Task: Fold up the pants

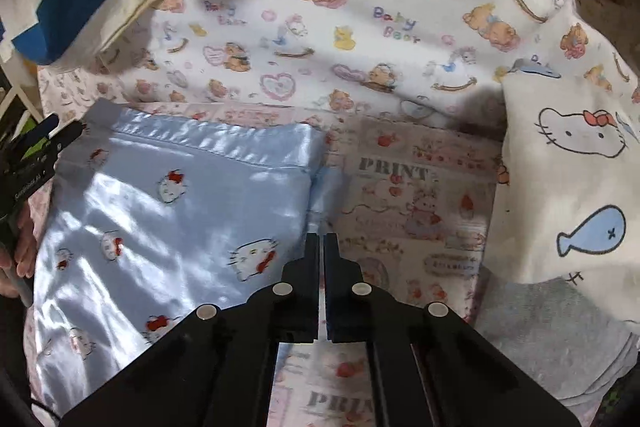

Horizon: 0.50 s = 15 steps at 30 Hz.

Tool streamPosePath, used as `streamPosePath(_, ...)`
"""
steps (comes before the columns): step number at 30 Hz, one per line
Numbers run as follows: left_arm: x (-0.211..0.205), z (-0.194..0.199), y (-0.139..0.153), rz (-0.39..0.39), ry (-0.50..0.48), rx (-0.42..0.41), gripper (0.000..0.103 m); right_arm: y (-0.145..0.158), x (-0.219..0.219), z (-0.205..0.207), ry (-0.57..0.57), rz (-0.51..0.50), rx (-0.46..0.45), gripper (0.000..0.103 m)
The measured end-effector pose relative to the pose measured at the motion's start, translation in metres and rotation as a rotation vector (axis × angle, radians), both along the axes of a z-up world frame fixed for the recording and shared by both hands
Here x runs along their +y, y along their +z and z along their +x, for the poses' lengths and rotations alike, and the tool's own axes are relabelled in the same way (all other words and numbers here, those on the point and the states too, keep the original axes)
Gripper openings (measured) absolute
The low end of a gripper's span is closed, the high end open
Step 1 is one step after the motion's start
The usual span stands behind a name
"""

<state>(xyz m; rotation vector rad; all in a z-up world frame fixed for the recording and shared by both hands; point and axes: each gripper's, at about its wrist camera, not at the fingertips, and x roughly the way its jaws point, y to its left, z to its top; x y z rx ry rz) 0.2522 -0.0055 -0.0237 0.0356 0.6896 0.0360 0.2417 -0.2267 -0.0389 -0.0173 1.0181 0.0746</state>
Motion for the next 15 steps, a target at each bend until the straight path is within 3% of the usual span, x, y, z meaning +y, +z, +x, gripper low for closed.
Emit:
streamPosePath(4, -0.003, -0.010, 0.012, 0.006, -0.017, -0.058, 0.073, 0.006, -0.017, 0.000, -0.047, 0.070, -0.047, 0.002)
streamPosePath(7, 0.000, -0.021, 0.030, 0.001, -0.012, -0.105, 0.073, 0.021, -0.024, -0.005, -0.077, 0.062, -0.119, 0.002)
streamPosePath(10, -0.002, -0.041, 0.054, 0.039, -0.037, -0.214, 0.074, 0.041, -0.025, -0.016, -0.085, 0.058, -0.190, 0.002)
streamPosePath(15, -0.002, -0.085, 0.075, 0.097, -0.046, -0.281, 0.074, 0.084, -0.023, -0.073, -0.078, 0.049, -0.348, 0.002)
